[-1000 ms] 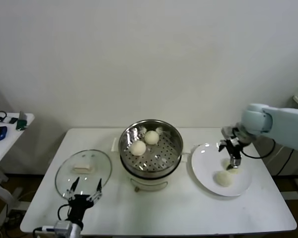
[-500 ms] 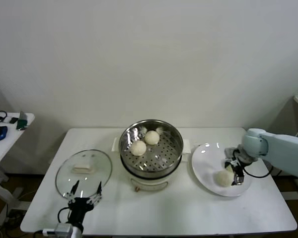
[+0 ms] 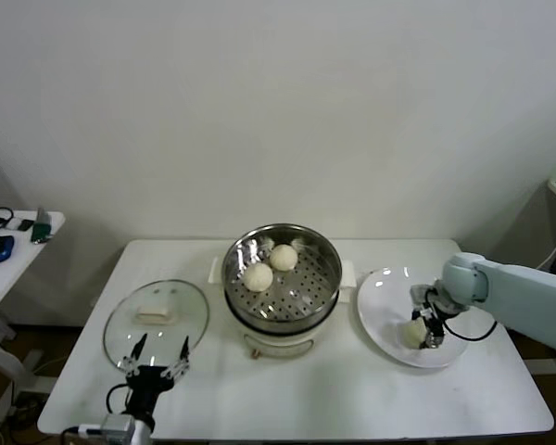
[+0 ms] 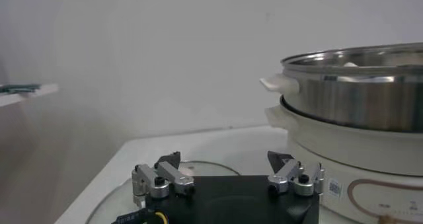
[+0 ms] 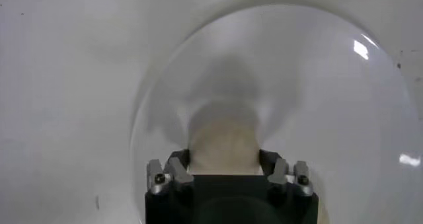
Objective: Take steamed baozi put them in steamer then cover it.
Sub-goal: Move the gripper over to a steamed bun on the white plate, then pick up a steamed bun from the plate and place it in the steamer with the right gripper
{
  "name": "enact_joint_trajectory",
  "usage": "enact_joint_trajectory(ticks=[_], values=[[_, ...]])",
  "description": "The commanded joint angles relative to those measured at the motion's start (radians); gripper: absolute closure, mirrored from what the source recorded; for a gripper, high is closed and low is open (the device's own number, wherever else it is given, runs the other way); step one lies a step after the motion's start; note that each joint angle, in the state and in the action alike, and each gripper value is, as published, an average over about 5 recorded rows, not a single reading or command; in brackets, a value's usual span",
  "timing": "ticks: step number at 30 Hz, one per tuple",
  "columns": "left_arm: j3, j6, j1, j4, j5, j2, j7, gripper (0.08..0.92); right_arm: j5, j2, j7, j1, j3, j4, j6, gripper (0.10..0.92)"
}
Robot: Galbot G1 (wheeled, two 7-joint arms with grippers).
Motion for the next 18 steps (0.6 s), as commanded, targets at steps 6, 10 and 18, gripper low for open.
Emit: enact_joint_trajectory(ticks=[6,10,18], values=[[0.006,0.003,0.001,-0.010,0.004,-0.002,0.000,0.177,0.120,0.095,-0.093,0.569,-0.305,0.040,0.163,0.397],[0.007,0.005,0.000,-0.013,0.007,-0.002,0.001,0.177,0.159,0.205,-0.127,0.779,-0.335,0.066,0.311,0.397],[0.007,0.010,-0.008,-0.012,0.009,-0.001,0.003,0.177,0.153,0.405,-0.102,0.880,-0.223,0.229,0.512,0.396]])
